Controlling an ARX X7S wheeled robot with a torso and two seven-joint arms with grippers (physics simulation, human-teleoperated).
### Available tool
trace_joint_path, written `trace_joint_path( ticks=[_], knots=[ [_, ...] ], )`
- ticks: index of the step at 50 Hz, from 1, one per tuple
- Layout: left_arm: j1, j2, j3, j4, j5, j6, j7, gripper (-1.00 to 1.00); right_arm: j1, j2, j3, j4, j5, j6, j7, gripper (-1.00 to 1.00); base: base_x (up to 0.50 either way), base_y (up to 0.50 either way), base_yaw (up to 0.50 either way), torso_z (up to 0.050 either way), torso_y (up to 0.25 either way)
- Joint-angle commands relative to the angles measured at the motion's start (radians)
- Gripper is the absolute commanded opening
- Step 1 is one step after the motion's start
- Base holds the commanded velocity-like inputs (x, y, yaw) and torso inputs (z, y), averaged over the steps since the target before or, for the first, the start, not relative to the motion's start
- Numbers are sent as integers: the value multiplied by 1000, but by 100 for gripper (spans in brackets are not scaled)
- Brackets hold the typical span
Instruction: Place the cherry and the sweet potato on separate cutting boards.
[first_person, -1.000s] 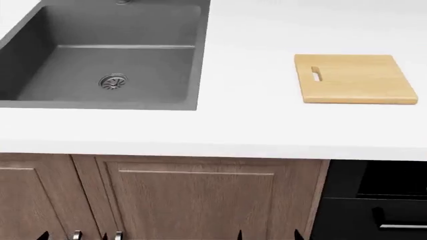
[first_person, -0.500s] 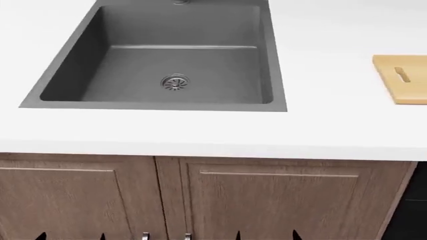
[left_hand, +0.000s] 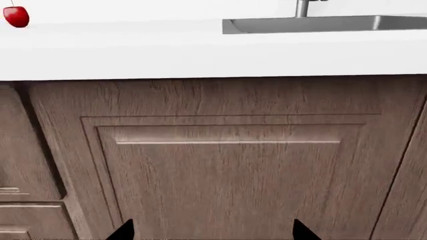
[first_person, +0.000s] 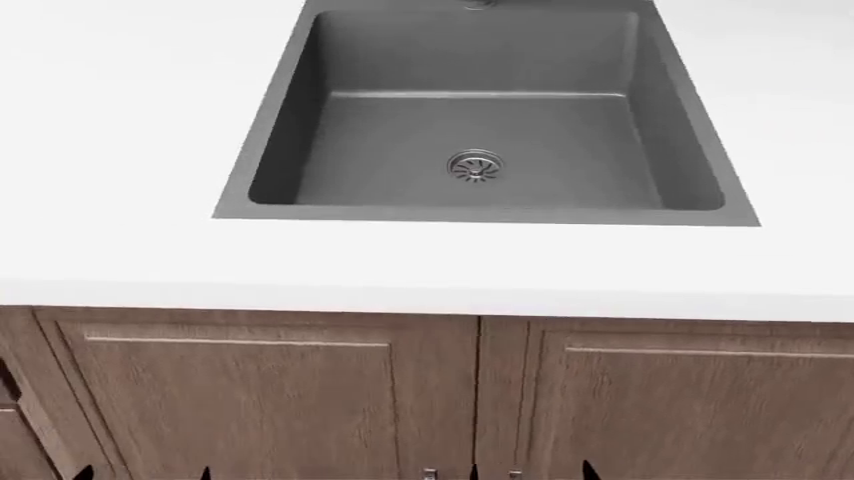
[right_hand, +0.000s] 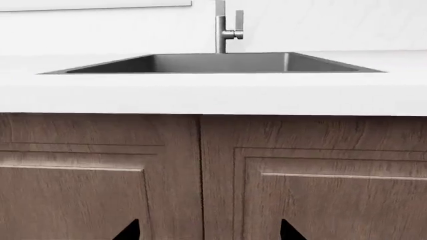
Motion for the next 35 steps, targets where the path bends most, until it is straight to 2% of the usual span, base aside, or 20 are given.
trace_joint_path(
  ticks=[1, 35],
  knots=[
    [3, 7, -11, -3, -6, 28, 13, 100, -1, -6, 12, -9, -17, 11, 4, 100, 0, 500, 0, 0, 0],
    [-1, -18, 14, 1, -33, 18, -11, 100, 1, 16, -17, -10, -10, 3, 39, 100, 0, 500, 0, 0, 0]
  ],
)
